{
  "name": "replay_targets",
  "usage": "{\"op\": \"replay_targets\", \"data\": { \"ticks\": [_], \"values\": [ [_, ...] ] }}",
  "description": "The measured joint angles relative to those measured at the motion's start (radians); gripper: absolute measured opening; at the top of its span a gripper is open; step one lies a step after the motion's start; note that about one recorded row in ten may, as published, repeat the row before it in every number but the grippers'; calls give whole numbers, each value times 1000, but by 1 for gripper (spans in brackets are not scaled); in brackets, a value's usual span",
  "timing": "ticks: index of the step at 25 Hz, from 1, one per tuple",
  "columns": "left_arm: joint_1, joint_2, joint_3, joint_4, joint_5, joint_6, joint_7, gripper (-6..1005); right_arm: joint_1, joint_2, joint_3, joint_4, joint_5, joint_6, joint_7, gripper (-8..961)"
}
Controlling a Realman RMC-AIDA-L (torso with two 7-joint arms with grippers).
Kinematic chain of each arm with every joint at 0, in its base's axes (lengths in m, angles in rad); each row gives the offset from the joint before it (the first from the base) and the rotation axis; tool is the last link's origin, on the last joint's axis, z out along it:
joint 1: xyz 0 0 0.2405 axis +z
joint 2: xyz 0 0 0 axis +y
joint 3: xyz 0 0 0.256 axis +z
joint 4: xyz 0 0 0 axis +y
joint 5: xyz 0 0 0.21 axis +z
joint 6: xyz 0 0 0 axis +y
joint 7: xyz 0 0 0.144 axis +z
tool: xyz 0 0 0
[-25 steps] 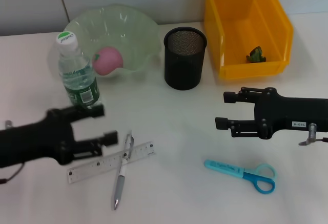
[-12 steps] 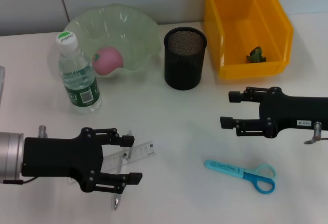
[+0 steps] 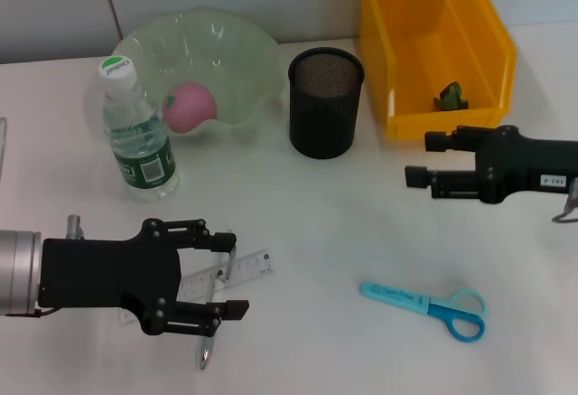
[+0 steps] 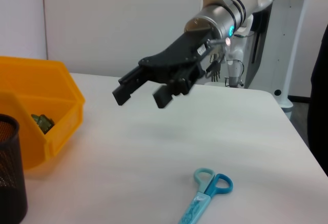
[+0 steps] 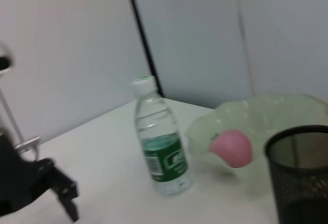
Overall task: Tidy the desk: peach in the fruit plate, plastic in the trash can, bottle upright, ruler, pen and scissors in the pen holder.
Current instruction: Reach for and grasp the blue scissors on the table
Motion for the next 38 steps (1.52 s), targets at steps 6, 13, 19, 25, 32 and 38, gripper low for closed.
{"op": "replay_targets", "data": {
  "ticks": [6, 13, 19, 25, 32, 38],
  "values": [
    [-2, -1, -1, -2, -2, -8, -6, 798, 10, -3, -9, -164, -87, -89, 173, 766],
    [-4, -1, -3, -5, -13, -18, -21, 797, 153, -27, -69, -347, -400, -277, 483, 765],
    [-1, 1, -4, -6, -13, -31, -31, 796, 295, -30, -146, -420, -586, -449, 579, 764],
    [1, 1, -5, -8, -13, -44, -31, 796, 348, -15, -337, -438, -699, -460, 613, 763],
    [-3, 0, -5, -9, -13, -48, -41, 795, 371, 8, -517, -435, -747, -412, 614, 762],
    [-4, 0, -4, -10, -13, -54, -42, 795, 363, 14, -621, -421, -749, -331, 635, 762]
  ]
}}
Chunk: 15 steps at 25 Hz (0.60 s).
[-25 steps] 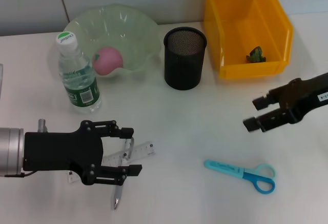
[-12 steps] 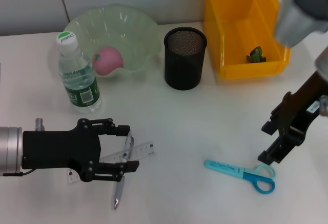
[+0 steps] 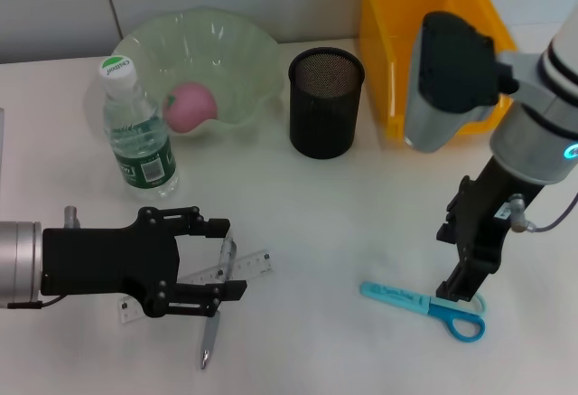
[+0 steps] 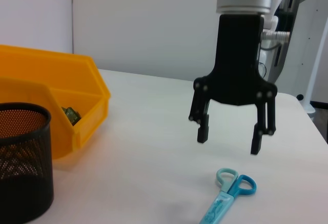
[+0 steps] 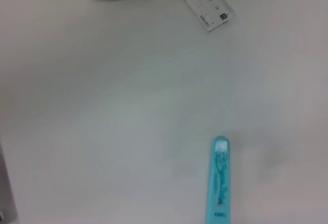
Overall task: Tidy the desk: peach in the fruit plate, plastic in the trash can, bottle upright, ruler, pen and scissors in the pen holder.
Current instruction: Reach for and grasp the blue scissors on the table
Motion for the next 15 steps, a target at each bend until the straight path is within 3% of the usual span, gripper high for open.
{"op": "replay_targets", "data": {
  "ticks": [15],
  "values": [
    [-10, 0, 5, -1, 1, -6, 1, 793, 12, 4, -221, 57, 2, 106, 153, 756]
  ]
}}
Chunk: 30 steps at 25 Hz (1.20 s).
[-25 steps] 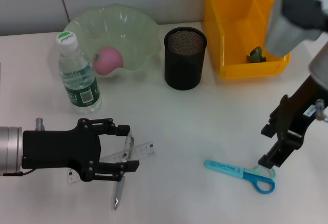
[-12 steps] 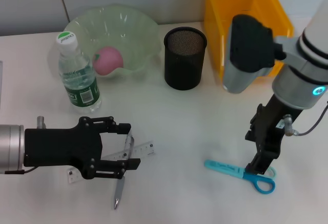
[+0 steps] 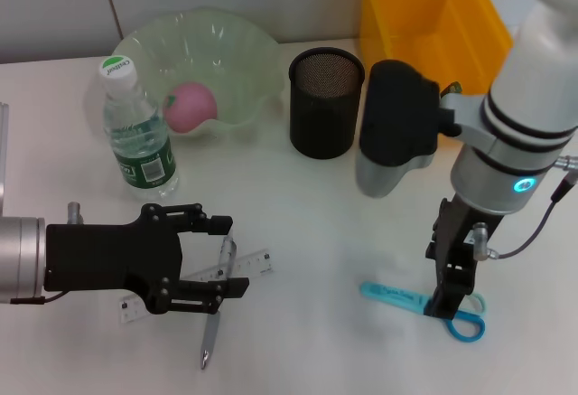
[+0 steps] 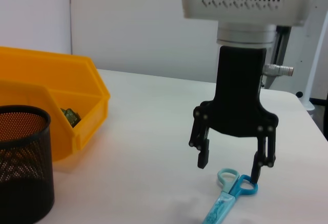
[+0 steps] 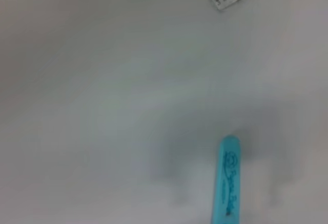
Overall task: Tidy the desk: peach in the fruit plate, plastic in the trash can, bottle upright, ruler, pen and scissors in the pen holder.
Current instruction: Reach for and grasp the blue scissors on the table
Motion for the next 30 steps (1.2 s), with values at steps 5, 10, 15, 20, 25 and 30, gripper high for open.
{"op": "replay_targets", "data": {
  "ticks": [5, 10, 15, 20, 25, 30],
  "values": [
    [-2, 0, -3, 0, -1, 0, -1, 793, -7, 0, -58, 17, -4, 45, 39, 735],
    [-3, -1, -4, -2, -1, 0, -3, 792, -9, 0, -92, 31, -4, 67, 57, 715],
    [-2, 0, -4, -3, -1, 0, -3, 792, -10, 1, -125, 40, -5, 84, 99, 694],
    [-2, 0, -4, -6, -2, 0, -3, 791, -11, 2, -152, 41, -1, 95, 156, 674],
    [-3, -1, -4, -7, -2, -4, -3, 791, -12, 2, -157, 41, 1, 99, 177, 653],
    [-3, -1, -4, -7, -2, -7, -3, 791, -16, 2, -157, 41, 2, 99, 188, 633]
  ]
}}
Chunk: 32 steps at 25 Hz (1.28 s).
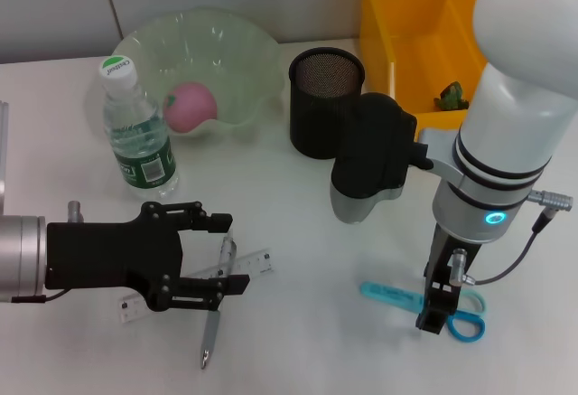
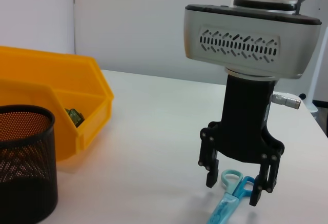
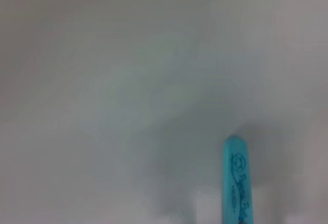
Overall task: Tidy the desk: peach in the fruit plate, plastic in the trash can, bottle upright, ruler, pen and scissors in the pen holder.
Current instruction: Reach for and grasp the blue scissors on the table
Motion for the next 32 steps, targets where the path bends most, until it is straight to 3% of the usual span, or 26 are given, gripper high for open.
{"op": "replay_targets", "data": {
  "ticks": [8, 13, 32],
  "values": [
    [-1, 0, 0, 0, 0, -2, 0, 790, -2, 1, 0, 10, 1, 5, 1, 600],
    [-2, 0, 0, 0, 0, -3, 0, 789, -4, 1, 0, 18, 2, 12, 1, 441],
    [-3, 2, -1, -2, 0, -4, -11, 788, -3, 1, 0, 6, 4, 3, 0, 461]
  ]
}}
